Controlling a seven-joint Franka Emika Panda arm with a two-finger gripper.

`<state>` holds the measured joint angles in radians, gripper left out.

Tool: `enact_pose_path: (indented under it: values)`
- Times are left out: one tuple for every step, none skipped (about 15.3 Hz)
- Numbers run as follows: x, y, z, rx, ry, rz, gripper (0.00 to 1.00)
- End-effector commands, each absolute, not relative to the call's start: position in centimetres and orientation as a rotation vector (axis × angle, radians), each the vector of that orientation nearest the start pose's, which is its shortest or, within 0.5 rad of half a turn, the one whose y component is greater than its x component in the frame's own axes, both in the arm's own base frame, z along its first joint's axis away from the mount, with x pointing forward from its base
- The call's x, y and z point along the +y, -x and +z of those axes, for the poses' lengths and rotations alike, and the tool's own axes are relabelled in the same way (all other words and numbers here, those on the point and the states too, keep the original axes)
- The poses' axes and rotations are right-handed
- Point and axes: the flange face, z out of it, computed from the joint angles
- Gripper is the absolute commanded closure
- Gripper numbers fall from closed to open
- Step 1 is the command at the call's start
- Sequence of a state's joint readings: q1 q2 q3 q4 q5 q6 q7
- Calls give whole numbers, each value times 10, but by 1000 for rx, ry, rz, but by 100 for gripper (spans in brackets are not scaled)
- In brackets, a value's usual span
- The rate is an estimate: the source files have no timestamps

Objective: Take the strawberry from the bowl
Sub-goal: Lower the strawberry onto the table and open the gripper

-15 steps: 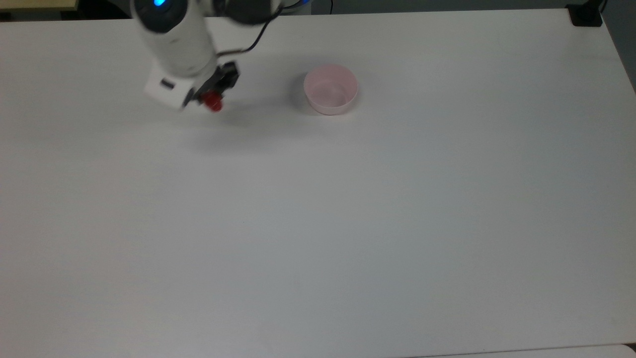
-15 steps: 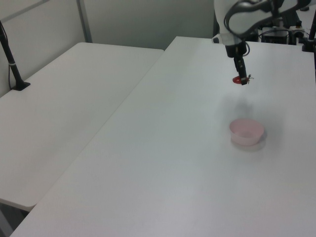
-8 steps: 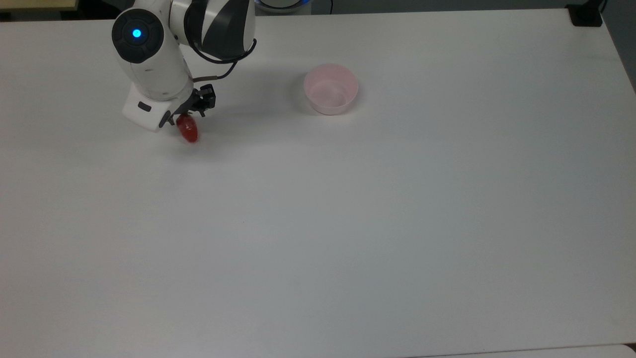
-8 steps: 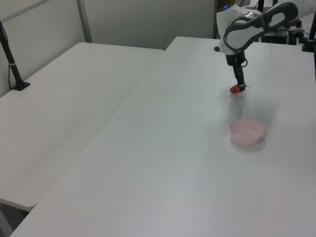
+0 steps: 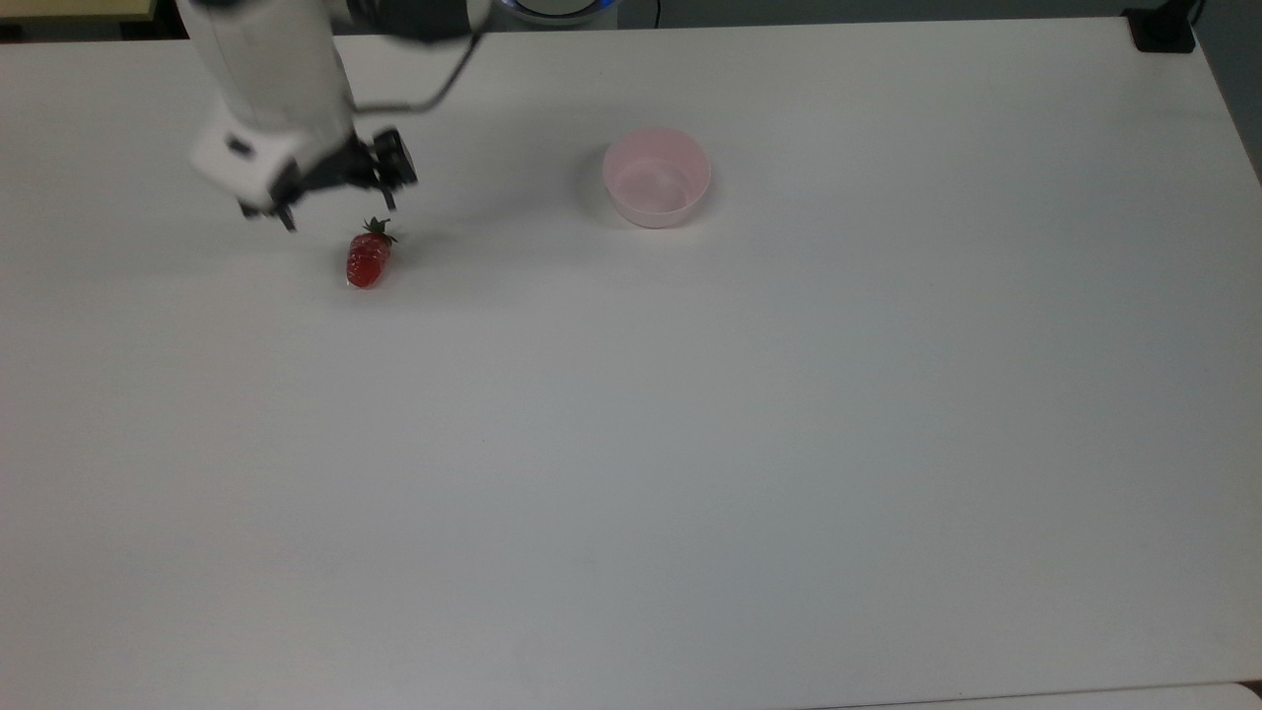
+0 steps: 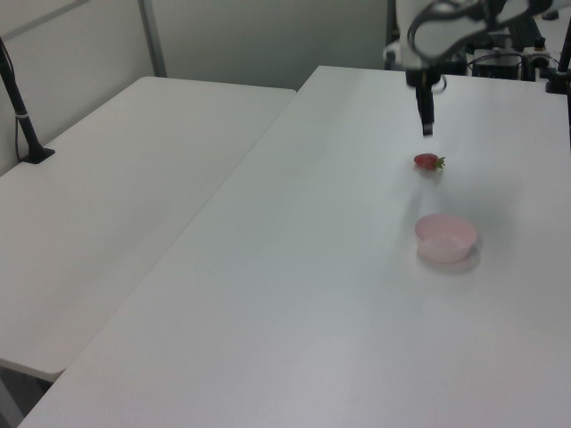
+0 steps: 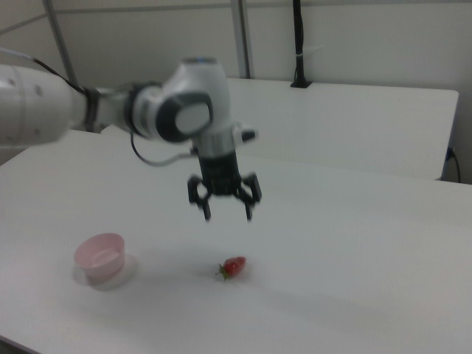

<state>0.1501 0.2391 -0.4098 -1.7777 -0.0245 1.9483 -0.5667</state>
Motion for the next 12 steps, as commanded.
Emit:
enact_pose_path:
  values:
    - [-116,-557,533,-431,3163,-45,0]
    - [-105,-552,552,-375,3164,-66,0]
    - [-96,-550,565,-308,3163,-96,0]
    - [-84,-549,577,-265,3167,-134,0]
    - [-76,-550,581,-251,3165,-148,0]
    - [-76,-551,585,-242,3157,-163,0]
    - [-74,-552,590,-220,3125,-184,0]
    - [-73,-550,596,-209,3096,-176,0]
    - [-83,-545,600,-204,3090,-127,0]
    - [-87,-545,606,-217,3089,-118,0]
    - [-89,-545,614,-214,3084,-134,0]
    - [-94,-544,615,-200,3082,-136,0]
